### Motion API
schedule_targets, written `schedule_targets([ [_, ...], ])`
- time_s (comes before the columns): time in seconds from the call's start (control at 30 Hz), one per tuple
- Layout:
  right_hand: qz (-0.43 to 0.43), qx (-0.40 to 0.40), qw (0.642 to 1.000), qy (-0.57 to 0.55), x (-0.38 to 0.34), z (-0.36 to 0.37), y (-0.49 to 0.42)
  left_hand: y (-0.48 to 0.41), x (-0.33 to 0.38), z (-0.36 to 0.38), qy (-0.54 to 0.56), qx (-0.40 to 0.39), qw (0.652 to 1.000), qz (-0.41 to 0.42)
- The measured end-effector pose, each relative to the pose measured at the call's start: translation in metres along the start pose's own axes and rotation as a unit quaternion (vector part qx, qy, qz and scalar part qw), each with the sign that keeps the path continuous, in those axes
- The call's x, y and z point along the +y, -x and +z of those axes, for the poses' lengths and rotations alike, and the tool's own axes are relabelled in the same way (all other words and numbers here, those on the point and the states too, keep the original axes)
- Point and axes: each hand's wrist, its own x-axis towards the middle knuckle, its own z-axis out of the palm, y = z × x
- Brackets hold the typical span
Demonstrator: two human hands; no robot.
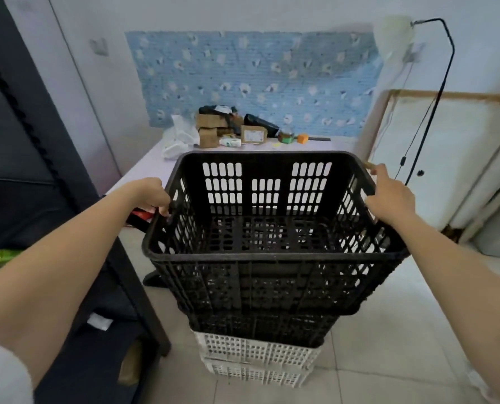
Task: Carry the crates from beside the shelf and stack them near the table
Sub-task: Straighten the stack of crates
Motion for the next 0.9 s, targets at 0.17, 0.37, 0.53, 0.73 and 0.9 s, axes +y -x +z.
schedule_targets([
  [0.17, 0.023, -0.006, 1.000, 0.002, -0.002, 0.024, -0.024, -0.051, 0.008, -0.003, 0.000, -0.014, 1.000, 0.015],
  [0.37, 0.045, 0.000, 0.999, -0.001, -0.009, 0.042, -0.044, -0.091, 0.015, -0.007, 0.068, -0.045, 0.997, 0.011],
  [0.53, 0.062, 0.004, 0.998, -0.003, -0.016, 0.050, -0.047, -0.111, 0.013, -0.012, 0.093, -0.052, 0.994, 0.016],
  [0.73, 0.061, -0.010, 0.998, 0.004, -0.014, 0.051, -0.045, -0.115, 0.016, -0.013, 0.097, -0.062, 0.993, 0.029],
  [0.9, 0.068, -0.014, 0.997, 0.022, -0.016, 0.046, -0.037, -0.118, 0.015, -0.013, 0.091, -0.066, 0.993, 0.039],
])
